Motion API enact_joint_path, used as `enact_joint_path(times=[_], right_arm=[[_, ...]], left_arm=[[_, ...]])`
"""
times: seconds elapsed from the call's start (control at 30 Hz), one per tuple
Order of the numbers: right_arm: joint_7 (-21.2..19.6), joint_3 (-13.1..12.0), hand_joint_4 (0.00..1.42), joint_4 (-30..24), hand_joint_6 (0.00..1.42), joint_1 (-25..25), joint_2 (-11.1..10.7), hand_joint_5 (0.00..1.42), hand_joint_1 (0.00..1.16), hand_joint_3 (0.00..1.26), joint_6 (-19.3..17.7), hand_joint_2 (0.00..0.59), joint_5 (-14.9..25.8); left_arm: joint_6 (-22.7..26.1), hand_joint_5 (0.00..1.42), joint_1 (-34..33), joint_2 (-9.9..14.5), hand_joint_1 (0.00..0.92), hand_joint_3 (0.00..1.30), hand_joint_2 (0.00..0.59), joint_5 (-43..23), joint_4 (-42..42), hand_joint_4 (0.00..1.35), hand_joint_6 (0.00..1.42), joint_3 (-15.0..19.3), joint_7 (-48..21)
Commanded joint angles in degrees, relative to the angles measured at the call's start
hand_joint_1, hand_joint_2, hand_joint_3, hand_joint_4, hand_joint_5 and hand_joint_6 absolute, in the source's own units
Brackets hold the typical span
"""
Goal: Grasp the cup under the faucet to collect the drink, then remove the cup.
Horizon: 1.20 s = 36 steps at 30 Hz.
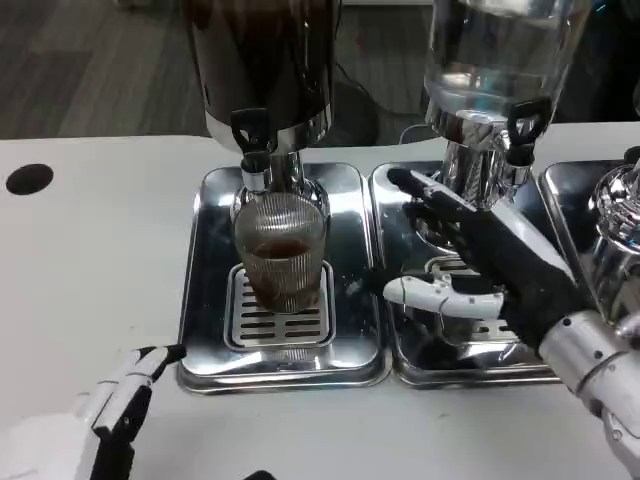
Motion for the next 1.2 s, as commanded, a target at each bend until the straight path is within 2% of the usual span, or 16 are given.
enact_joint_path(times=[0.03,0.27,0.63,0.9,1.2], right_arm=[[-1.4,1.2,0.04,1.2,0.04,-1.0,1.2,0.07,0.69,0.09,0.7,0.11,-1.0],[-2.9,3.1,0.05,2.9,0.05,-2.3,3.0,0.08,0.69,0.09,0.7,0.11,-2.8],[-5.6,6.7,0.05,6.4,0.05,-6.2,7.1,0.08,0.69,0.09,1.8,0.11,-5.6],[-6.7,7.6,0.05,8.9,0.05,-7.6,9.1,0.08,0.69,0.09,1.3,0.109,-6.5],[-8.7,8.1,0.05,10.6,0.03,-8.7,10.2,0.07,0.71,0.07,0.2,0.106,-6.9]], left_arm=[[-1.5,0.23,1.4,0.3,0.0,0.2,0.028,-0.6,0.1,0.13,0.42,0.9,1.2],[-3.1,0.23,2.4,0.4,0.0,0.2,0.028,-1.3,0.8,0.13,0.42,1.9,1.6],[-6.4,0.23,5.9,0.2,0.0,0.2,0.028,-2.8,2.5,0.13,0.42,3.5,3.3],[-8.3,0.23,8.0,0.1,0.0,0.2,0.031,-3.6,3.2,0.13,0.42,5.1,3.9],[-10.0,0.23,9.7,-0.1,0.0,0.21,0.038,-4.3,3.7,0.13,0.42,6.3,4.3]])
